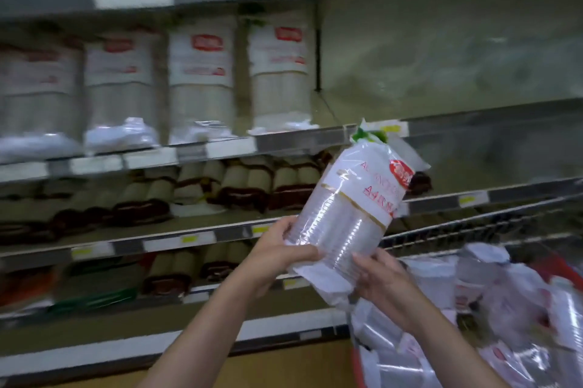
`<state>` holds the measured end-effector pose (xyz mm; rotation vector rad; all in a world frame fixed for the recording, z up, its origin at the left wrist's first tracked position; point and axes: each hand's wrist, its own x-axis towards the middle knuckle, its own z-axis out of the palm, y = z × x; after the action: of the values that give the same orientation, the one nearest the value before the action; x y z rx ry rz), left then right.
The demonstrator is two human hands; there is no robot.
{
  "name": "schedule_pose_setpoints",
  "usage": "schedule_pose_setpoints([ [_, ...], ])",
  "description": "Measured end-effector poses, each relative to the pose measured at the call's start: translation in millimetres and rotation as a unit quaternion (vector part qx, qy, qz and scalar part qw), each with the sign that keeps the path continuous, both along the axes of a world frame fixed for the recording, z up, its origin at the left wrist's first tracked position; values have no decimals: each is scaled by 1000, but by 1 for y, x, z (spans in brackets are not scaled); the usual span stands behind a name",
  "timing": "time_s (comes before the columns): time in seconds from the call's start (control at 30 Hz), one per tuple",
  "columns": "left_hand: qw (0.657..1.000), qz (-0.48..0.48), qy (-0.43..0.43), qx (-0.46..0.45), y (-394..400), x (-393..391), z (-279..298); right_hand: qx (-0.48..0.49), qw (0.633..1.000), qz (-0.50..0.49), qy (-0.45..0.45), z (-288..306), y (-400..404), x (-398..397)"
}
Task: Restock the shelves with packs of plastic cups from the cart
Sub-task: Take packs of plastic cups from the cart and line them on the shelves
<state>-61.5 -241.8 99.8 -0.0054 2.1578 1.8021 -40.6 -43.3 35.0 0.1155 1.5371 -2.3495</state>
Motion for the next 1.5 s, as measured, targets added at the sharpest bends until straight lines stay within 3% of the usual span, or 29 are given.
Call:
schedule_pose_setpoints([
  [0.13,998,20,51,-33,-101,45,31,72,995,12,73,48,-92,16],
  [0.4,982,85,114,-121,-259,105,72,117,979,93,140,99,-251,39],
  [0.63,973,164,145,-67,-326,100,83,149,962,131,185,133,-322,12],
  [0.9,936,247,248,-17,-397,69,165,177,897,141,378,233,-405,-47],
  [1.0,921,272,272,-60,-433,46,209,220,861,156,432,280,-441,-62],
  [1.17,936,219,259,-96,-495,-11,279,302,818,152,466,348,-510,-121],
  [1.33,948,194,226,-116,-568,-100,340,271,867,155,390,402,-582,-192],
  [1.5,970,152,166,-93,-628,-197,355,338,863,71,368,417,-655,-268],
])
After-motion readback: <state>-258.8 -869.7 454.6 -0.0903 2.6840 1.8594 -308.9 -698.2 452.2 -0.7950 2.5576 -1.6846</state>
